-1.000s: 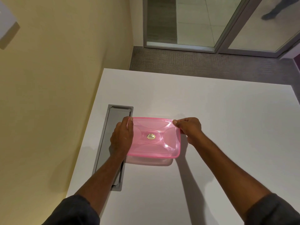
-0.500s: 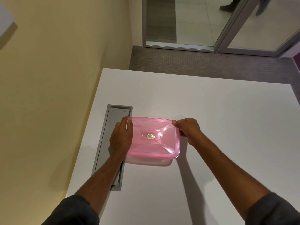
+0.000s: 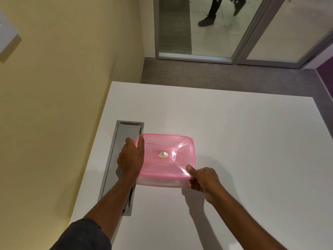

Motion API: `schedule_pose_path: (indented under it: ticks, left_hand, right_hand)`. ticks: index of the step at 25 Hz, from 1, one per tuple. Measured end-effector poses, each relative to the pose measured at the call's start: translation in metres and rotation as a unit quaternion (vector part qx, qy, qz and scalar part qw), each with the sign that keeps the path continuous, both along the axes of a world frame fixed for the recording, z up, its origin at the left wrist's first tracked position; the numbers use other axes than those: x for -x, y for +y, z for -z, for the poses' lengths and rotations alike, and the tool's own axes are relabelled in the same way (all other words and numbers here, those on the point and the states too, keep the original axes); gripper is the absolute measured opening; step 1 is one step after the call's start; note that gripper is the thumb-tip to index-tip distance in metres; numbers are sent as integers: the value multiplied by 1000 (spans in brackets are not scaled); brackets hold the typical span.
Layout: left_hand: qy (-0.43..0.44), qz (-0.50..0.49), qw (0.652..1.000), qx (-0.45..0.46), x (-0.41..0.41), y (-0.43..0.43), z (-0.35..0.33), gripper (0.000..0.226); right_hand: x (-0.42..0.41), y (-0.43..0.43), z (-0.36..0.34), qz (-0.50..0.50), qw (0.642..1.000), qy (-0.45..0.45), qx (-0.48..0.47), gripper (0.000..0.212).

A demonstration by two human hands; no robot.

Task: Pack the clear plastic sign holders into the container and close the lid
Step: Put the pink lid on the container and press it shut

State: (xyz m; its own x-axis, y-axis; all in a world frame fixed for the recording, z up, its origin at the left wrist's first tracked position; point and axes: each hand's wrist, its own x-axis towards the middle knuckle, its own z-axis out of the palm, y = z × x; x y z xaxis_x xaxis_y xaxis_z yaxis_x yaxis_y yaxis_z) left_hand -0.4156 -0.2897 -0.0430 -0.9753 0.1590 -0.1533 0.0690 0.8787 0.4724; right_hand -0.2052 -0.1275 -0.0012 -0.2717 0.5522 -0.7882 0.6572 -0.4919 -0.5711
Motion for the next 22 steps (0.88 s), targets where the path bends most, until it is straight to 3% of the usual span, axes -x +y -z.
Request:
schedule_pose_path:
  ticks: [12, 18, 22]
  left_hand:
    - [13, -12, 999, -27, 0, -1, 6, 65]
    - [21, -9, 1000, -20, -1, -1, 4, 63]
    - [28, -1, 999, -32, -1, -2, 4, 59]
  right_hand:
    - [1, -4, 23, -17, 997, -30, -65, 40]
    - [-5, 9, 15, -46, 999, 1, 5, 43]
    - [24, 35, 4, -115, 987, 8, -114, 51]
